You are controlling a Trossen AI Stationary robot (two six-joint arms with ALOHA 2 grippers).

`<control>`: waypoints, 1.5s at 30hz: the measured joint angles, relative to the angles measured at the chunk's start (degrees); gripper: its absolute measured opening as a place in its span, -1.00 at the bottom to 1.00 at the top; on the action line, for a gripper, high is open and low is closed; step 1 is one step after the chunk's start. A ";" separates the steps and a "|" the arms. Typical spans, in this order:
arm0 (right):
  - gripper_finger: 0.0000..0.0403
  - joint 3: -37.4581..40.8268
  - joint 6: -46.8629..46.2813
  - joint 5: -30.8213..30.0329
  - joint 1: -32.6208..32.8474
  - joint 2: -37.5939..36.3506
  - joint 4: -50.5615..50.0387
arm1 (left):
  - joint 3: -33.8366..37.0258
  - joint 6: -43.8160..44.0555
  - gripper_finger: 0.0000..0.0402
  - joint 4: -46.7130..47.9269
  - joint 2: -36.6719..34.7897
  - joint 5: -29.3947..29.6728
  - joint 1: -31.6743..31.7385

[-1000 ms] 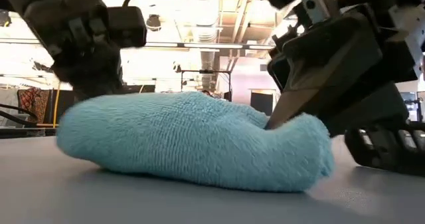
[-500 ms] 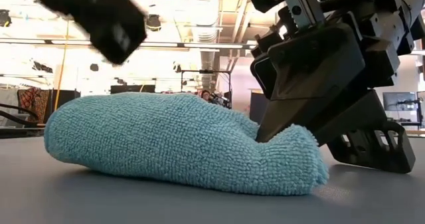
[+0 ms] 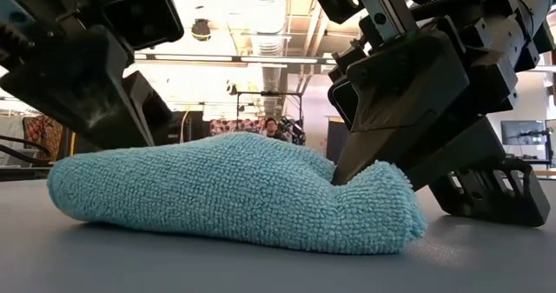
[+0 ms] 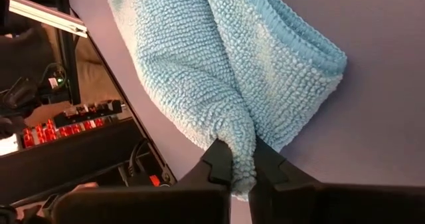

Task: Roll towel
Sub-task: Roll the blue towel

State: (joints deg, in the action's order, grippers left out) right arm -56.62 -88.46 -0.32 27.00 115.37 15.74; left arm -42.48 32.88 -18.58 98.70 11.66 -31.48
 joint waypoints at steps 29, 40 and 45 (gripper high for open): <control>-0.26 -0.02 -4.53 0.52 -0.96 0.00 1.44 | -0.11 -11.72 -1.00 -13.81 -0.02 0.81 1.13; -0.29 -0.04 -6.14 -1.27 -0.92 -0.20 1.84 | -1.43 -10.04 -1.00 -5.21 2.64 -3.94 4.21; -0.30 -0.04 -5.86 -3.27 -0.72 -2.50 -0.58 | -2.03 -4.87 -1.00 3.44 2.58 -3.50 6.49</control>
State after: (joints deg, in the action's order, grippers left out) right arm -56.66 -94.32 -3.59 26.28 112.87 15.16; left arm -44.51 28.01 -15.14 101.27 8.16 -24.99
